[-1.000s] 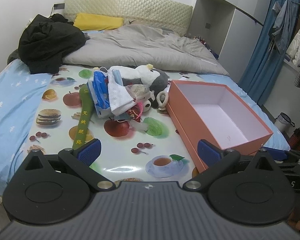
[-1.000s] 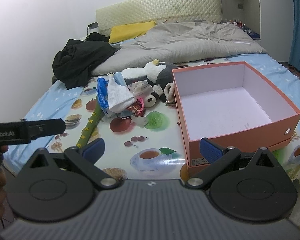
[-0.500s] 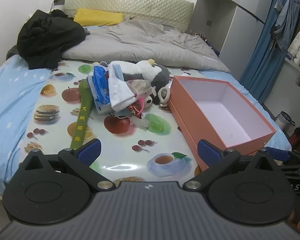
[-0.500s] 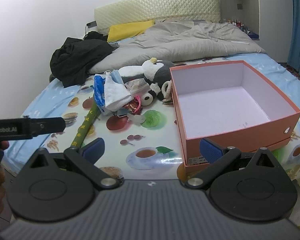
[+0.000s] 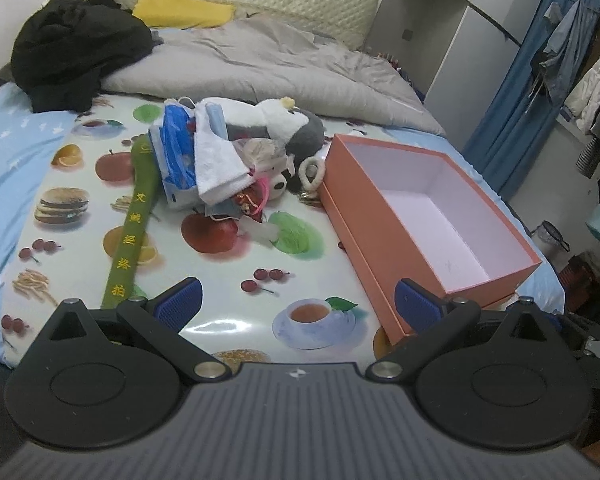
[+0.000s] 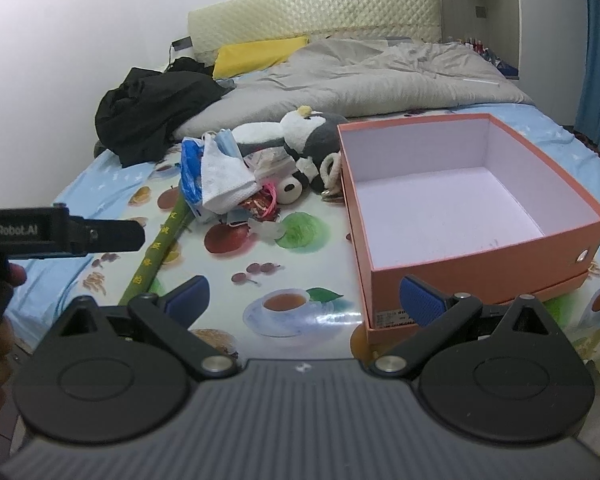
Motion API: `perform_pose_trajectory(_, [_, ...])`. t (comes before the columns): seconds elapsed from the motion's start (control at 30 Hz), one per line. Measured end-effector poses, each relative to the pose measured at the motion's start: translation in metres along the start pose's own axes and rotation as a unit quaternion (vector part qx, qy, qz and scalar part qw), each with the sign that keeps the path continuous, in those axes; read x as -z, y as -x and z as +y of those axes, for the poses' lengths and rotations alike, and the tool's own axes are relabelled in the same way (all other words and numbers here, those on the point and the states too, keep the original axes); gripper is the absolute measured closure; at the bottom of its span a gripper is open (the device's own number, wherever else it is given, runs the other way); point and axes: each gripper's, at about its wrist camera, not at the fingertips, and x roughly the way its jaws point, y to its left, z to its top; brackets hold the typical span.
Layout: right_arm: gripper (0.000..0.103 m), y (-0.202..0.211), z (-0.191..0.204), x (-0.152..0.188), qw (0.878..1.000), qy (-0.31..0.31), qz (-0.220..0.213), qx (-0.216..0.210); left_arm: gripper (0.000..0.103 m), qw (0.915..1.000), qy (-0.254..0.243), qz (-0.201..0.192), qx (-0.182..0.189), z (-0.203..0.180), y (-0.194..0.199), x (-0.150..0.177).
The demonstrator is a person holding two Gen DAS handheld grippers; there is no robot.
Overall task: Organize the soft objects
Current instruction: 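Move both tools toward the pile of soft items beside the box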
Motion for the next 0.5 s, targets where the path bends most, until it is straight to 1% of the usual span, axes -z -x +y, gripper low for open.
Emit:
perform_pose_trajectory(0.3, [0.000,-0.025,-0.001,0.010,1.000,0.000,0.014,0.003,0.000,0.9995,-0.005,0.030,-0.008,0.014,-0.034,-0.002])
perform_pose_trajectory(0.5, [0.000,-0.040,0.000,0.013,1.000,-0.003,0.022,-0.004,0.000,0.9993,-0.004,0.035,-0.007,0.020,-0.049,-0.004])
